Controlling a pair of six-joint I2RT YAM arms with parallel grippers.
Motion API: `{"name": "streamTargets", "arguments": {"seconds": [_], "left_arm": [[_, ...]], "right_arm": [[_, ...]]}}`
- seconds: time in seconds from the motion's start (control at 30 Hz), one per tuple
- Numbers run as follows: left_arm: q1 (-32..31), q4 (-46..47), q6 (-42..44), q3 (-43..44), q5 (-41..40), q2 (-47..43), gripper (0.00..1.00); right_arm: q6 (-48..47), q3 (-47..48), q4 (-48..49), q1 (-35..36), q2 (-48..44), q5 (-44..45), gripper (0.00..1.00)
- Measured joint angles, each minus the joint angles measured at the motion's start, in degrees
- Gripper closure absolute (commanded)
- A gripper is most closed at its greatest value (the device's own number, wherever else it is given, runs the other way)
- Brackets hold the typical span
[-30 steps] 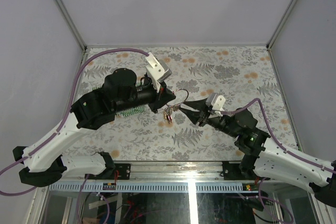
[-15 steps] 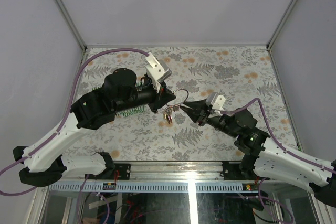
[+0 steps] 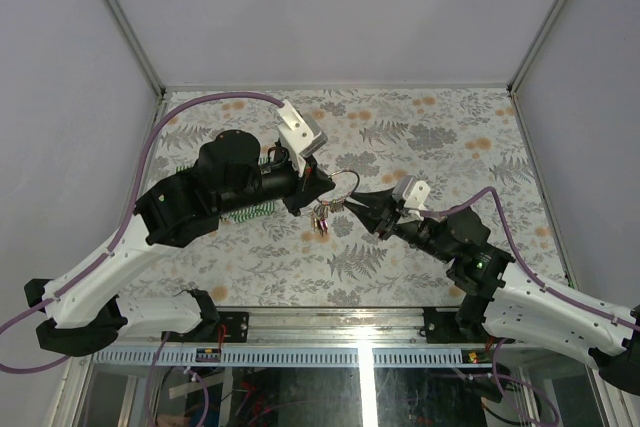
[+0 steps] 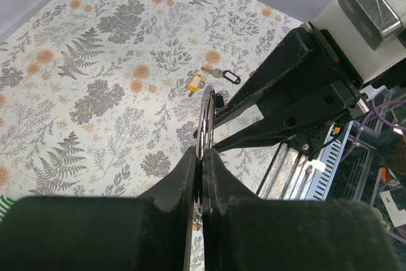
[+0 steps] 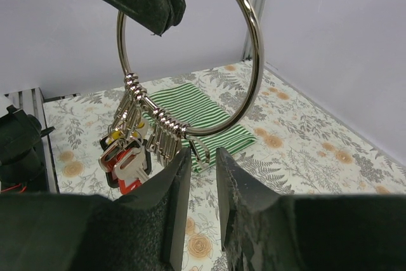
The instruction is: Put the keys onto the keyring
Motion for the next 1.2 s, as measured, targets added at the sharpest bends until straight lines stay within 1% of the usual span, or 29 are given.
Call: {"name": "streamTargets", "arguments": {"seconds": [0.47, 0.83, 1.03, 1.13, 1.2], "left_arm": [[0.0, 0.2, 0.0, 0.0, 0.0, 0.0, 1.0], [0.0, 0.4, 0.0, 0.0, 0.0, 0.0, 1.0], [0.0, 0.4, 0.0, 0.0, 0.0, 0.0, 1.0], [0.0, 0.4, 0.0, 0.0, 0.0, 0.0, 1.0], [0.0, 0.4, 0.0, 0.0, 0.0, 0.0, 1.0]], "right_arm": [[-0.2, 0.0, 0.0, 0.0, -0.3, 1.0, 0.7], [-0.1, 0.0, 1.5, 0.0, 0.8, 1.0, 0.66], [0.1, 0.0, 2.4, 0.0, 1.6, 1.0, 0.61], [0.1, 0.0, 2.6, 0.0, 1.7, 0.9, 0.62], [0.2, 0.0, 2.6, 0.0, 1.7, 0.9, 0.65]]}}
